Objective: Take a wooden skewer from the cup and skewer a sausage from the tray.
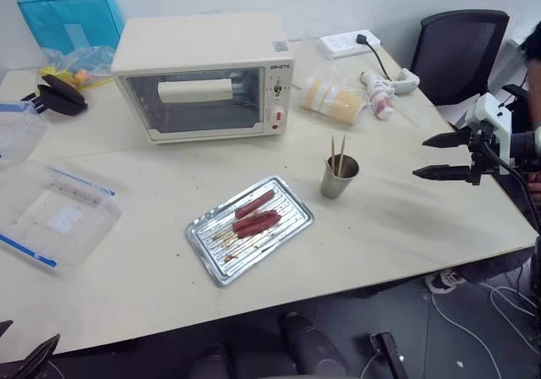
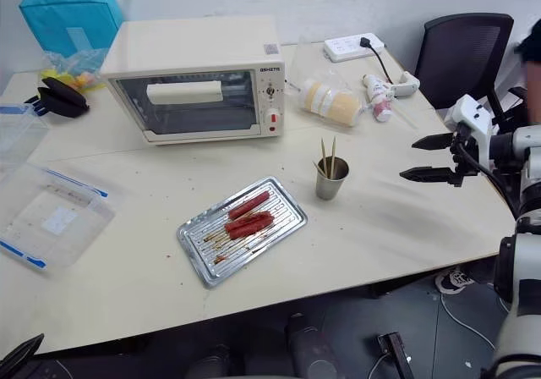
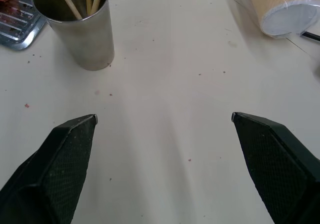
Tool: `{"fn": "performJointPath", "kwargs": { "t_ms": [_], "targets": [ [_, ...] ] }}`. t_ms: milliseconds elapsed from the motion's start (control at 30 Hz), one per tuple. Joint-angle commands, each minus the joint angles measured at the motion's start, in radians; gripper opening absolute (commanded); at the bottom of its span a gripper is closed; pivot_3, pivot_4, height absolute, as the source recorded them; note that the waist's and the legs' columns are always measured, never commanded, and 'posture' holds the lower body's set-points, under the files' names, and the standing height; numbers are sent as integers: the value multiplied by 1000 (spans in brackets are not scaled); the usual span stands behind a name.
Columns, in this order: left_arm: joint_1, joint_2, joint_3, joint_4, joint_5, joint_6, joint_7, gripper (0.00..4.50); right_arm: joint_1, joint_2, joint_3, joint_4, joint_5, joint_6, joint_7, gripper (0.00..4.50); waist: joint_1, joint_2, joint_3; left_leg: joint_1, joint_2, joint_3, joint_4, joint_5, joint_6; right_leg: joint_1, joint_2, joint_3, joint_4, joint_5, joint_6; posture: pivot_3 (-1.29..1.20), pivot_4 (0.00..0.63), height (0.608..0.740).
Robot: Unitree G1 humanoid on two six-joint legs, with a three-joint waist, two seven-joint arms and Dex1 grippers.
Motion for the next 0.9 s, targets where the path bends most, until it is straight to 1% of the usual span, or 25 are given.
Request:
{"fn": "performJointPath", "kwargs": {
  "t_ms": [33,700,833,900],
  "targets": [
    [3,8,13,11,-8,-22,-15,4460,-22,-9,-25,-18,16,-9,47,4500,0,0,0,0,0,0,0,0,0,0,0,0,0,0,0,0,150,740],
    [-20,17,7,25,-16,-9,-13,4460,-16,-1,-36,-29,18,24,27,4500,-2,0,0,0,0,0,0,0,0,0,0,0,0,0,0,0,150,740],
    [-18,22,21,-36,-83,41,-19,4460,-10,2,-49,-39,30,32,11,4500,-2,0,0,0,0,0,0,0,0,0,0,0,0,0,0,0,150,740],
    [-12,40,36,-104,-160,95,-30,4460,-13,6,-71,-63,59,90,10,4500,-2,0,0,0,0,0,0,0,0,0,0,0,0,0,0,0,150,740]
  ]
}}
